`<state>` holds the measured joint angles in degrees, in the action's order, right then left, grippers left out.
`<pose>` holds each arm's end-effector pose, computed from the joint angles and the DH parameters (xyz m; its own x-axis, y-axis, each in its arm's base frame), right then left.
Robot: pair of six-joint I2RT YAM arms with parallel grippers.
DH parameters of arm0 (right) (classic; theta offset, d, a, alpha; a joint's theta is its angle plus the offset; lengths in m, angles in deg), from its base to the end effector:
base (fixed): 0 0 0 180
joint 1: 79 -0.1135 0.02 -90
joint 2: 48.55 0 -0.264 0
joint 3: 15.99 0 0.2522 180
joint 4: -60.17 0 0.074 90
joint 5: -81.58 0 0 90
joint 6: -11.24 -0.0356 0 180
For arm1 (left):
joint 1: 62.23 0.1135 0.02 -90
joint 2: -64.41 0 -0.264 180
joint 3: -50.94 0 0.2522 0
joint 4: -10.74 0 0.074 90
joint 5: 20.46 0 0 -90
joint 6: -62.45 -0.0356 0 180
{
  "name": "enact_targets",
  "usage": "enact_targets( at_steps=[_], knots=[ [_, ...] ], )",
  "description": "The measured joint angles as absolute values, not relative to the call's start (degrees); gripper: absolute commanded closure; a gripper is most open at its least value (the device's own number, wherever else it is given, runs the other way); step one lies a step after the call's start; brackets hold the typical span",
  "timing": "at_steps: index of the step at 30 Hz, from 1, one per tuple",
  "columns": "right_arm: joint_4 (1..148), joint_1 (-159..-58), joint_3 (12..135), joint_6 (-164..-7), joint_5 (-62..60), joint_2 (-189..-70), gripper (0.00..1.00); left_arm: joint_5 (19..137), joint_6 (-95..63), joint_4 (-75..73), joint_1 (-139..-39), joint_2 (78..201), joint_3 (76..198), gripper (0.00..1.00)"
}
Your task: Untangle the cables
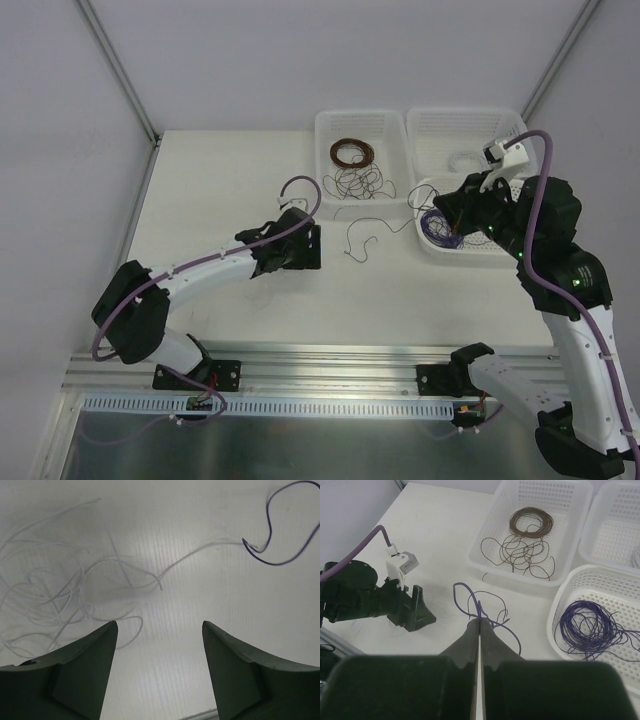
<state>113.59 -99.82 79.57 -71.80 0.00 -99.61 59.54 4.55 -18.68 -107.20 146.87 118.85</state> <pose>0.1307 0.0553 0.4787 -0.0849 -0.1605 -0.9834 -0.5008 0.8601 -0.0972 0.2222 -0.2133 0.2361 -0.7390 -0.0015 -0.6737 0.2537 0.9258 -0.2803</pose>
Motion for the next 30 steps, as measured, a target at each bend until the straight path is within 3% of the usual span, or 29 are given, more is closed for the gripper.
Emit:
enact_targets(
  at_steps=[14, 17, 19, 22, 30],
  knots=[
    [113.15, -99.82, 74.24, -74.14, 1.38, -94.81, 0.99, 47.56, 24.76, -19.18, -107.07, 159.09, 124.25, 0.53],
    [113.20, -99.82, 73.82, -74.18, 1.49, -94.22, 0.99, 46.53, 25.92, -19.14, -106.77, 160.51, 124.40, 0.66],
    [113.22, -99.82, 73.82, -74.16, 1.42, -94.00, 0.99, 46.36, 26.34, -19.18, -106.72, 161.36, 124.45, 0.82],
    [113.55, -99.82, 73.82, -73.77, 0.44, -93.65, 0.99, 45.66, 25.66, -19.49, -106.35, 161.49, 124.45, 0.97],
    [118.55, -99.82, 78.57, -70.47, -9.42, -93.28, 0.99, 40.50, 19.15, -20.91, -102.20, 156.44, 121.76, 1.00]
  ],
)
